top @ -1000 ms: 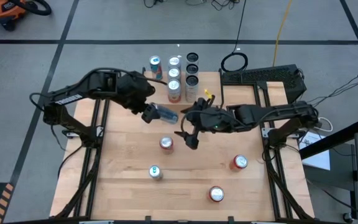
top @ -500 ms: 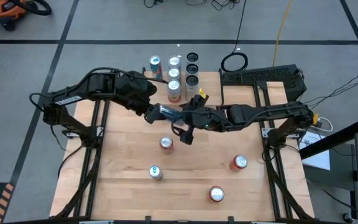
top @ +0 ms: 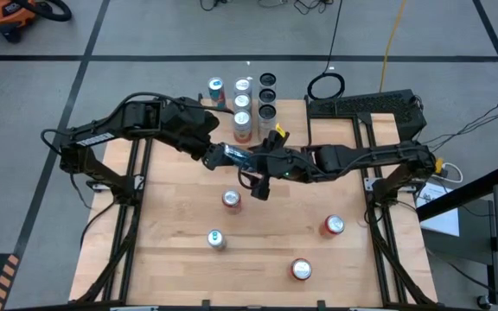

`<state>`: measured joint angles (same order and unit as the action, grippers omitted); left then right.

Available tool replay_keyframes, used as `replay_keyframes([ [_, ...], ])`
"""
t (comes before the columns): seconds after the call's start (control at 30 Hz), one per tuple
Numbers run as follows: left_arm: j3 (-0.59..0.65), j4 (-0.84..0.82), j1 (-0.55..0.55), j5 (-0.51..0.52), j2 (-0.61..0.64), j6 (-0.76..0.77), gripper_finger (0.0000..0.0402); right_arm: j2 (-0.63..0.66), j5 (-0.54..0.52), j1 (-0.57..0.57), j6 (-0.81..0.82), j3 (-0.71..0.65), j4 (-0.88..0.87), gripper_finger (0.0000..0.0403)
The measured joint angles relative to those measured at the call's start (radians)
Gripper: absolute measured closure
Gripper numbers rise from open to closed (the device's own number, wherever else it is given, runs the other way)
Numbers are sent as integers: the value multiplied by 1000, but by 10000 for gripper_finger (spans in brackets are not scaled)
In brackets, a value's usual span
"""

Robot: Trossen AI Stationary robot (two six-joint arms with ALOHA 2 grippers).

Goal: Place canned beverage on shelf
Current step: Put the top blue soda can aligned with the other blue soda can on the shelf

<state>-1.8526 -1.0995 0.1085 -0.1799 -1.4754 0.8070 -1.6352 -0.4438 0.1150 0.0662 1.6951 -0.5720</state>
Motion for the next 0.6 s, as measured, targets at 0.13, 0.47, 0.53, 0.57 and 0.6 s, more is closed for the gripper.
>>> replay_keyframes([
  [0.13,0,1,0,0,0,0,173,0,0,0,0,0,0,131],
  [0.47,0,1,0,6,0,-2,165,0,3,0,-2,0,0,182],
  [0.53,0,4,0,21,0,-6,150,0,3,1,0,0,1,181],
  [0.57,0,8,0,26,0,-9,141,0,3,2,1,0,1,180],
  [0.6,0,16,0,33,0,-9,129,0,2,2,1,0,1,179],
])
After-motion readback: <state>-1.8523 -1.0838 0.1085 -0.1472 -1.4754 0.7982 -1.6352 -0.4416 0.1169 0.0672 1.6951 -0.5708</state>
